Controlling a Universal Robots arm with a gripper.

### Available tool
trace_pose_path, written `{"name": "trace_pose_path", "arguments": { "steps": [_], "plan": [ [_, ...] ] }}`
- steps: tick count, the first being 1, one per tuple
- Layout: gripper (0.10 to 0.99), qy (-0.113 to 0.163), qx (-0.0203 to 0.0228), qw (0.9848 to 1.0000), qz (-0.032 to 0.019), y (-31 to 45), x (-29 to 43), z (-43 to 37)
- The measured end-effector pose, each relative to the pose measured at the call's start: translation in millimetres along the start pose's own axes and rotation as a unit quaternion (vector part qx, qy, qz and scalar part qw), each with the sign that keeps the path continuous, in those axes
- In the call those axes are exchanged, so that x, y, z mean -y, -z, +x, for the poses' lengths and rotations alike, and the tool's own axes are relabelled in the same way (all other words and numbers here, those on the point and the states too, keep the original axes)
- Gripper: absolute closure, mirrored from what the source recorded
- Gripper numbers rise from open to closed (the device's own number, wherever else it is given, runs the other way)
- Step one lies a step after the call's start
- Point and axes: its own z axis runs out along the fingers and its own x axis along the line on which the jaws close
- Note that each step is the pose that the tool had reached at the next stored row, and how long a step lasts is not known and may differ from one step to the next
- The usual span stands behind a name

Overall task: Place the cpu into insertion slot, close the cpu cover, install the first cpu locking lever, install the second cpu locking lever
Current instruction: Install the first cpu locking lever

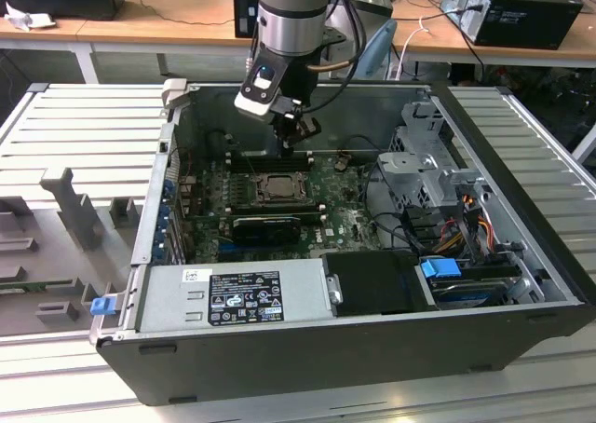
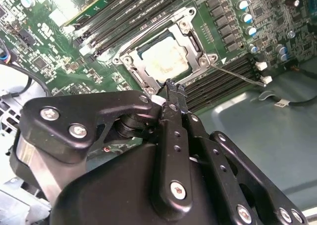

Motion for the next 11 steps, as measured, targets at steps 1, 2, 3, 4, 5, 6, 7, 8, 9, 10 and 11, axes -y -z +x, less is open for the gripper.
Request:
{"name": "trace_pose_path", "arguments": {
  "steps": [1, 2, 3, 4, 5, 6, 7, 8, 9, 10, 11],
  "plan": [
    [0.980, 0.006, -0.0001, 1.0000, 0.0003, 0.0, 0.0, 0.0],
    [0.980, 0.014, -0.0002, 0.9999, 0.0007, 0.0, 0.0, 0.0],
    [0.980, 0.022, -0.0002, 0.9997, 0.0012, 0.0, 0.0, 0.0],
    [0.980, 0.029, -0.0002, 0.9996, 0.0016, 0.0, 0.0, 0.0],
    [0.980, 0.033, -0.0003, 0.9995, 0.0018, 0.0, 0.0, 0.0],
    [0.980, 0.038, -0.0003, 0.9993, 0.0020, 0.0, 0.0, 0.0],
    [0.980, 0.041, -0.0004, 0.9991, 0.0022, 0.0, 0.0, 0.0],
    [0.980, 0.046, -0.0005, 0.9989, 0.0025, 0.0, 0.0, 0.0],
    [0.980, 0.050, -0.0005, 0.9988, 0.0027, 0.0, 0.0, 0.0],
    [0.980, 0.053, -0.0004, 0.9986, 0.0029, -0.1, 0.0, 0.0],
    [0.980, 0.056, -0.0004, 0.9984, 0.0031, 0.0, 0.0, 0.0]
  ]
}}
